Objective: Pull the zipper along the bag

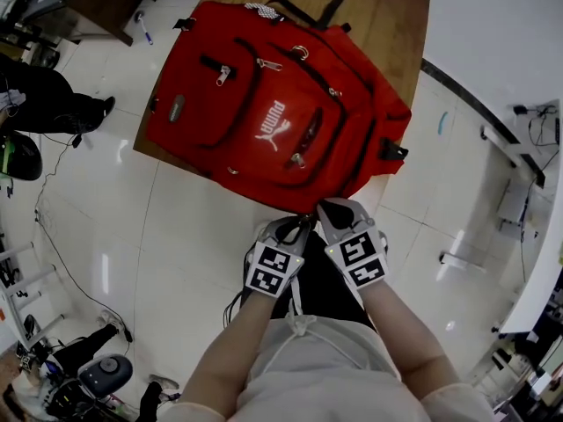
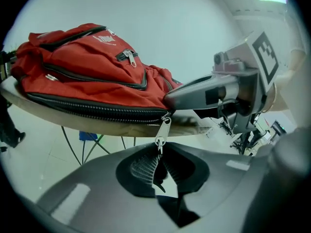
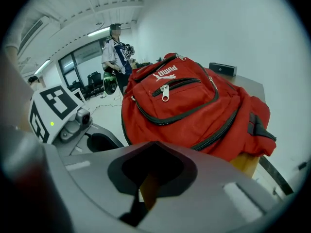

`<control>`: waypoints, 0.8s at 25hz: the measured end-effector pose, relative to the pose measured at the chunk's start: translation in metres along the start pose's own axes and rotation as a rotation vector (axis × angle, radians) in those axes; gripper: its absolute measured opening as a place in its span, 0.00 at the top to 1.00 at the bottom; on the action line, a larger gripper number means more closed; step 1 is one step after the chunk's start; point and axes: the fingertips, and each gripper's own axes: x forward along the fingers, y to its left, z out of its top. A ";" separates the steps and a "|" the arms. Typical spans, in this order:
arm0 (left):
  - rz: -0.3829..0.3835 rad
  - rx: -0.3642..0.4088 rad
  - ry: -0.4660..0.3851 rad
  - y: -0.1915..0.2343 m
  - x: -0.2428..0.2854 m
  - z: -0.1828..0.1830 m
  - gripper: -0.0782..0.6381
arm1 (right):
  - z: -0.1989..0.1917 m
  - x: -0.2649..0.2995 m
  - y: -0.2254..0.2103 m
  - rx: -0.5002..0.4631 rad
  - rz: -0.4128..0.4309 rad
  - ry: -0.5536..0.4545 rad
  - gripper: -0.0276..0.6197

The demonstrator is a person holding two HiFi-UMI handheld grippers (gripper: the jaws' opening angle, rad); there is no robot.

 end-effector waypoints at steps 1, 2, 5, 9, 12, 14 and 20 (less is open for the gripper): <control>-0.003 -0.009 0.008 0.003 -0.004 -0.001 0.84 | 0.000 0.001 0.000 -0.007 0.009 0.003 0.95; -0.004 -0.018 0.014 0.006 -0.008 -0.002 0.85 | -0.001 0.002 -0.001 -0.009 0.018 0.007 0.95; -0.006 -0.020 0.014 0.015 -0.021 0.000 0.86 | -0.001 0.004 -0.002 0.005 0.038 0.020 0.95; 0.006 0.077 0.037 0.016 -0.030 0.006 0.86 | -0.001 0.005 -0.001 0.001 0.034 0.023 0.95; 0.018 0.060 0.032 0.026 -0.038 0.008 0.86 | -0.001 0.006 -0.002 0.000 0.027 0.031 0.95; 0.037 0.047 0.027 0.037 -0.045 0.008 0.86 | -0.001 0.007 -0.002 -0.006 0.021 0.045 0.95; 0.105 0.022 0.020 0.075 -0.073 0.001 0.85 | -0.002 0.008 -0.005 0.018 -0.005 0.051 0.95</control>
